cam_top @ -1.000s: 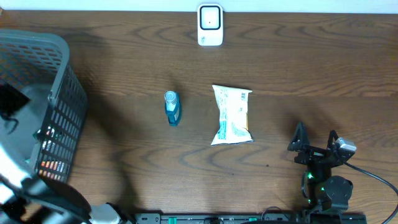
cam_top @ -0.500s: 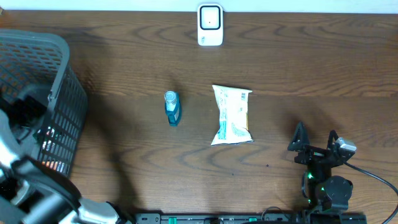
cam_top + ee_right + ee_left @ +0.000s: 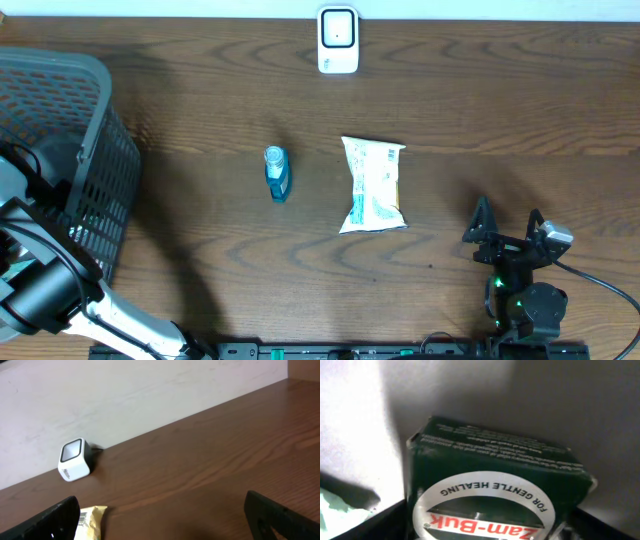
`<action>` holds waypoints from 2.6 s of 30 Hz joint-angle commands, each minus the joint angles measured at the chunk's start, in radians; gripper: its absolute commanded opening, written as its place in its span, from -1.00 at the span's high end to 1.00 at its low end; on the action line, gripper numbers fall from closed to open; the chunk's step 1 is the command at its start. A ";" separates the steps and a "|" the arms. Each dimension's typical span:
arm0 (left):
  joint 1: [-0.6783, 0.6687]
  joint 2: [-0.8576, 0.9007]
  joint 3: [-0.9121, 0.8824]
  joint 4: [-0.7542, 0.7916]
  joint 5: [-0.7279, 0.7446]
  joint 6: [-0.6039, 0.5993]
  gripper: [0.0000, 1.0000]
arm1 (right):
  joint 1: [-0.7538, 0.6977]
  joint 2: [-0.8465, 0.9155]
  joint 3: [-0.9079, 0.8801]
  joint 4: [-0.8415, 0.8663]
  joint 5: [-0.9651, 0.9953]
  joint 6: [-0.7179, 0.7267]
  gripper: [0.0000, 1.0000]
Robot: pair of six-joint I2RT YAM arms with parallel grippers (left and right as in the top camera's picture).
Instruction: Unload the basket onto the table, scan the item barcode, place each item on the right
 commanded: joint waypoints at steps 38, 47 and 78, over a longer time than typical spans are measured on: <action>-0.075 -0.668 0.282 -0.048 0.137 -0.107 -0.33 | 0.004 -0.005 -0.001 -0.004 0.002 -0.016 -0.98; -0.274 -0.698 0.282 -0.029 0.149 -0.107 -0.29 | 0.004 -0.005 -0.001 -0.004 0.002 -0.015 -0.99; -1.120 -0.402 0.282 0.212 0.023 -0.212 -0.26 | 0.004 -0.005 -0.001 -0.004 0.002 -0.015 -0.98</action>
